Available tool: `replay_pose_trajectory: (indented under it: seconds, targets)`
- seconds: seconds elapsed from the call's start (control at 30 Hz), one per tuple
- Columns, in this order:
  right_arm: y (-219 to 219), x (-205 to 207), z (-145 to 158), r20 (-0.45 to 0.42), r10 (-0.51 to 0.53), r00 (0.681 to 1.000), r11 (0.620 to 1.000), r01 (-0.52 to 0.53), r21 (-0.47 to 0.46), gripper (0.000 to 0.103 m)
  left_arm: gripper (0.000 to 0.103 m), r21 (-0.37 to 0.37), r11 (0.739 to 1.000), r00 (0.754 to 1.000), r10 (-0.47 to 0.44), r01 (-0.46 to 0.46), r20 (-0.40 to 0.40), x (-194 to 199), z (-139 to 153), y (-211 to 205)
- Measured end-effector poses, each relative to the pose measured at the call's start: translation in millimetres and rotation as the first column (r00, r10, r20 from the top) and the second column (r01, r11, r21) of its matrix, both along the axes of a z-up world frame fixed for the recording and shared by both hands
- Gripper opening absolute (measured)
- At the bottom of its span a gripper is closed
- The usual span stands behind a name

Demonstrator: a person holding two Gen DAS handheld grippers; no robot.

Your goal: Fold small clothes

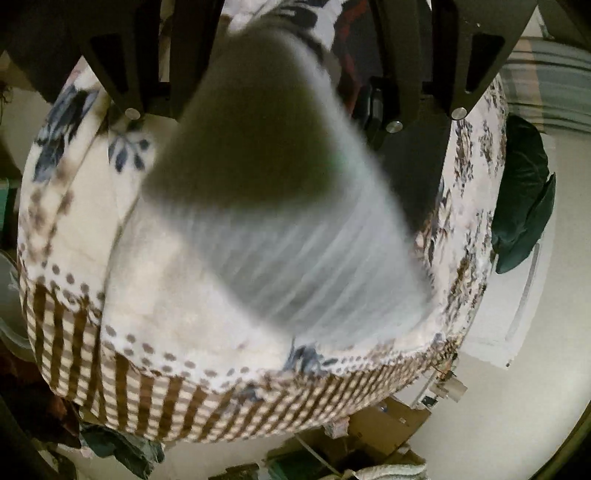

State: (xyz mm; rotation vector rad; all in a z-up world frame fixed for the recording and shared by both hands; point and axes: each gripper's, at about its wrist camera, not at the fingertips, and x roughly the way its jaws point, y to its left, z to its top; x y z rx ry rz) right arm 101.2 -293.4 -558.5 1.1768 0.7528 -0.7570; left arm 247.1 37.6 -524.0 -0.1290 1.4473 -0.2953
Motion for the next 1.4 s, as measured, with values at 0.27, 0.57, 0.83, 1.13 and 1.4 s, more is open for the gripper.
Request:
replay_pose_trajectory:
  seconds: [0.27, 0.57, 0.83, 1.13, 1.4]
  targets:
    - [-6, -13, -32, 0.087, -0.062, 0.994, 0.994, 0.054, 0.093, 0.075, 0.103, 0.004, 1.0, 1.0, -0.013, 0.014, -0.012, 7, -3, -7]
    - [-41, -18, -83, 0.144, -0.224, 0.964, 0.96, 0.193, 0.202, 0.053, 0.103, 0.023, 0.999, 0.999, -0.031, 0.032, -0.006, 9, -5, -12]
    - [23, 36, 21, -0.029, 0.114, 0.993, 0.962, -0.118, -0.247, 0.045, 0.103, -0.046, 0.997, 0.998, 0.06, -0.059, 0.03, 9, 25, 15]
    - [193, 149, 63, -0.24, 0.574, 0.783, 0.611, -0.604, -0.512, 0.044, 0.103, -0.066, 0.957, 0.955, 0.289, -0.284, 0.073, -6, 60, 120]
    - [423, 177, -20, -0.64, 0.719, 0.272, -0.09, -0.876, -0.474, 0.044, 0.103, 0.024, 0.862, 0.863, 0.505, -0.506, 0.022, -49, 27, 220]
